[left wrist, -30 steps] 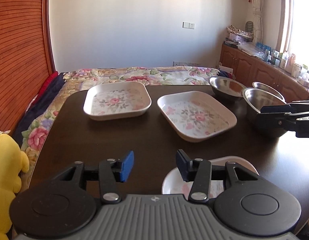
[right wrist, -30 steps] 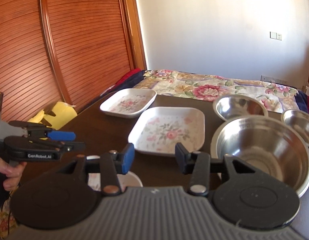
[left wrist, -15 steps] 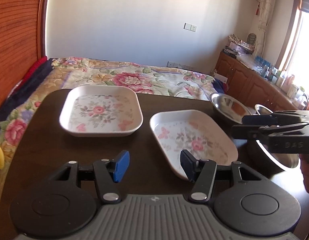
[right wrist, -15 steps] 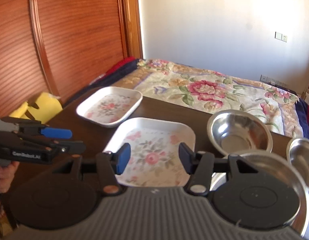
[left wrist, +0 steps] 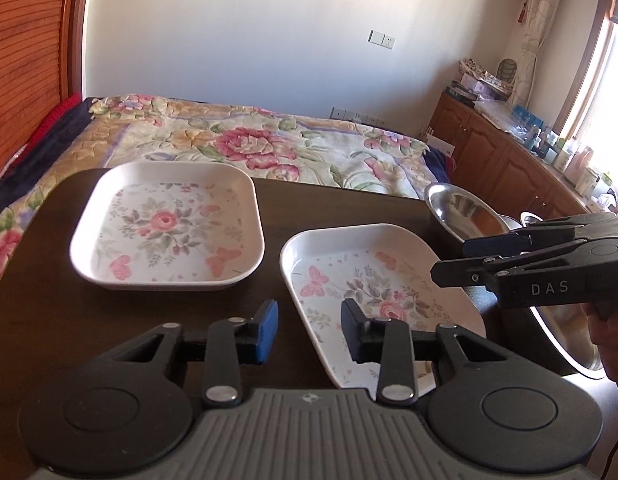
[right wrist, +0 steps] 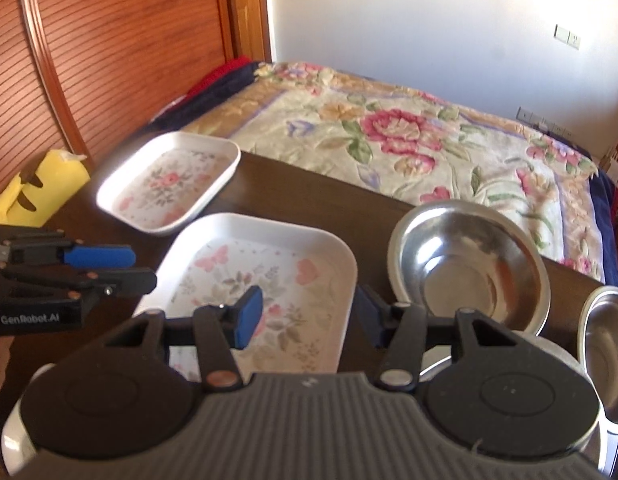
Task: Organize plates and bowls
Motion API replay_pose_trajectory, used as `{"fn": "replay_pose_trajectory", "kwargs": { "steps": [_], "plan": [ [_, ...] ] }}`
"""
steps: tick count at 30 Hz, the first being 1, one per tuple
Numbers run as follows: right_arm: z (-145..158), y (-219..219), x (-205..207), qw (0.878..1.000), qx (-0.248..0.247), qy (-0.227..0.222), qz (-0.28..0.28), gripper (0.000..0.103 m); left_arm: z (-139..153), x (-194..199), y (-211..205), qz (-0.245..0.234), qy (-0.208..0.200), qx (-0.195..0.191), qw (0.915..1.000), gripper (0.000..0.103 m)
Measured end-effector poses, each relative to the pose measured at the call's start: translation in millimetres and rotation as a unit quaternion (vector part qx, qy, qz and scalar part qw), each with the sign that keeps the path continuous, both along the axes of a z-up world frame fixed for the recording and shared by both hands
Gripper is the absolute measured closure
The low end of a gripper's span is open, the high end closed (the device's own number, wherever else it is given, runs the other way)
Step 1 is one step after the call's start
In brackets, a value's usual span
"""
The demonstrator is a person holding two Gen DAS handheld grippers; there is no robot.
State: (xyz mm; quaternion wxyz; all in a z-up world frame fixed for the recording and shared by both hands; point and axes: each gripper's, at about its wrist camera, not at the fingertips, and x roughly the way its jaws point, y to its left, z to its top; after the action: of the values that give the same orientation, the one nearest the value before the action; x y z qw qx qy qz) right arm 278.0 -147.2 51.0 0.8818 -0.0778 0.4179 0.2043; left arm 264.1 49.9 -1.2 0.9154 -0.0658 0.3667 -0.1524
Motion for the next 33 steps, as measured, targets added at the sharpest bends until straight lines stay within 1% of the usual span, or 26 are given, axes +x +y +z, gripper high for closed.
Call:
{"fn": "replay_pose_trajectory", "kwargs": {
  "steps": [8,14,15,17,18,21,26,33],
  "plan": [
    [-4,-1,13,1.000,-0.009,0.024,-0.007,0.050,-6,7,-1,0.001,0.010,-0.003,0.9999,0.071],
    [-6,-4,19,0.999,-0.003,0.039,-0.013,0.050,-11,13,-1,0.000,0.019,-0.011,0.9998,0.072],
    [-7,-4,20,0.999,-0.004,0.041,-0.014,0.050,-12,13,-1,0.000,0.021,-0.013,0.9997,0.073],
    [-8,-3,21,0.999,-0.009,0.043,-0.014,0.050,-13,14,-1,-0.003,0.024,-0.014,0.9996,0.084],
    [-9,-4,21,0.999,-0.010,0.044,-0.015,0.050,-14,15,-2,-0.004,0.026,-0.014,0.9996,0.085],
    [-11,-5,23,0.999,-0.008,0.049,-0.016,0.050,-14,16,-2,-0.003,0.027,-0.016,0.9995,0.085],
    [-16,-5,28,0.998,-0.014,0.062,-0.017,0.054,-18,18,-3,-0.004,0.032,-0.020,0.9993,0.086],
    [-16,-4,31,0.998,-0.017,0.066,-0.013,0.054,-21,20,-3,-0.003,0.034,-0.021,0.9992,0.088]
  ]
}}
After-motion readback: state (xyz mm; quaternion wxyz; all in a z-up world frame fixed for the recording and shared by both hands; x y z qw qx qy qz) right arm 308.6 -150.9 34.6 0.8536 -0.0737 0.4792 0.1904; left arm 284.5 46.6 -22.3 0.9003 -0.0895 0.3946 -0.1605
